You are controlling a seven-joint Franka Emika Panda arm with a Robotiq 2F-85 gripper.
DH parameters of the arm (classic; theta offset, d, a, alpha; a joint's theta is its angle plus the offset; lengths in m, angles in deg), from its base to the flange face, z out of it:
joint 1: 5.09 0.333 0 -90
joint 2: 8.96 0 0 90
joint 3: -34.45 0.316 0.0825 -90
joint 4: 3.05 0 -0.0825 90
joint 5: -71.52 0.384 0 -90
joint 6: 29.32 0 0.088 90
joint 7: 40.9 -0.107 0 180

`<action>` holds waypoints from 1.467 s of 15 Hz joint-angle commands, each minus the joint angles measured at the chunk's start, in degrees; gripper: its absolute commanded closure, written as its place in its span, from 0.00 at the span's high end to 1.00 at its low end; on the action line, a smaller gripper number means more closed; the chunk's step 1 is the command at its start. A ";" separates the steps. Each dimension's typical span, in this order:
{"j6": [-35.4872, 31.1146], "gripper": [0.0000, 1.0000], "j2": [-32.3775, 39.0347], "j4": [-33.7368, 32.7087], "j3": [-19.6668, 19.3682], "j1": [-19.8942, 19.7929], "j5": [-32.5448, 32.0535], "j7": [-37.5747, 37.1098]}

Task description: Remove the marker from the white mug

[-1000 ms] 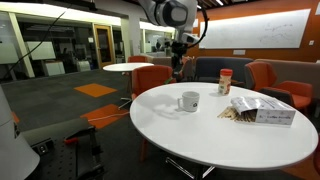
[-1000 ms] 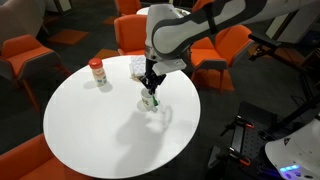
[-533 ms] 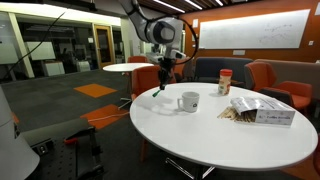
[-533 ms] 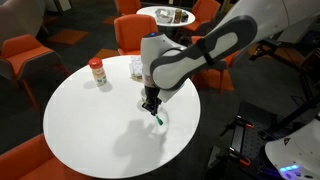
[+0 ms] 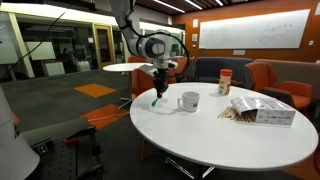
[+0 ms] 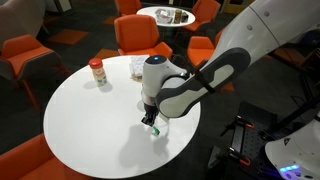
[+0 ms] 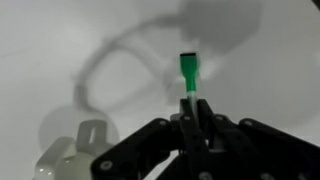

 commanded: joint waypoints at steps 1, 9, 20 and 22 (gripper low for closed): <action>-0.46 0.00 0.00 0.61 0.13 -0.05 -0.67 0.53; -0.94 0.60 -0.60 1.37 0.69 -0.50 -0.47 1.80; 8.87 1.00 -17.53 4.67 -1.29 -0.39 -1.44 -6.82; 13.69 1.00 -19.61 4.46 -1.39 -0.85 -1.81 -8.52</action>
